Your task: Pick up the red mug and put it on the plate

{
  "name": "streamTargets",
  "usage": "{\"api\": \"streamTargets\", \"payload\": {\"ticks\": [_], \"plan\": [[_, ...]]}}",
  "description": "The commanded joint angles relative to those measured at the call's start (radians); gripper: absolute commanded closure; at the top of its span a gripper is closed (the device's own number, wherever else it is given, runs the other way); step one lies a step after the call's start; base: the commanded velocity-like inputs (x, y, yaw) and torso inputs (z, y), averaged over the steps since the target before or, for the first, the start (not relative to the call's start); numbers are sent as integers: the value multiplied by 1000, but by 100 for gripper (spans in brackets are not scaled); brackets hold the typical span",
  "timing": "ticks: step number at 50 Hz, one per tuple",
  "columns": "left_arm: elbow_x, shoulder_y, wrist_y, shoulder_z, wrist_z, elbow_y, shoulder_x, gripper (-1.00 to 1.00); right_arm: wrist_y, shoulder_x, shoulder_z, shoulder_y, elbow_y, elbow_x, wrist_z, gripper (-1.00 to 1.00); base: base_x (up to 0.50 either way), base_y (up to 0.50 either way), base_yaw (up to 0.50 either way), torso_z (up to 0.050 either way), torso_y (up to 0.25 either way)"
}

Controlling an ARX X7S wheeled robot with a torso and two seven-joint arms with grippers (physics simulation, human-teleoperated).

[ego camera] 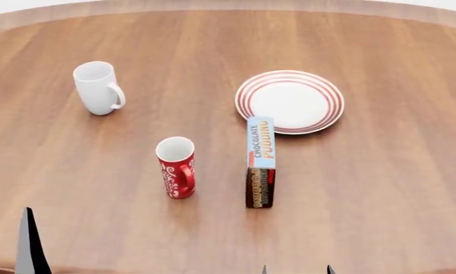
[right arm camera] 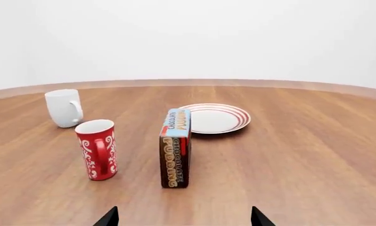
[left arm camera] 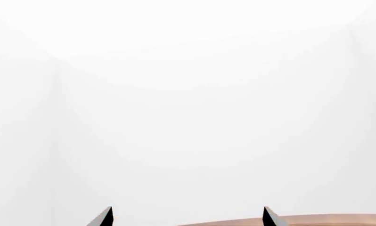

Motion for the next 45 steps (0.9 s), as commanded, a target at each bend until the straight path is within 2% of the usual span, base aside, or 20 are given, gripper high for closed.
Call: {"api": "streamTargets", "payload": {"ticks": [1,27,45], "plan": [[-3,-4,-4,6,-7,-1,-7,-100,-5,6,-7,1,3,7,5,-100,0,188,0,0,0],[-12,-61,8,23,-22,-68,-10,-100,-1,18,-23,3,-2,17,21,-100,0,186,0,0,0],[-27,-75,-18,22,-27,-48,-22,-100,1,26,-33,6,0,23,30,-100,0,186,0,0,0]]}}
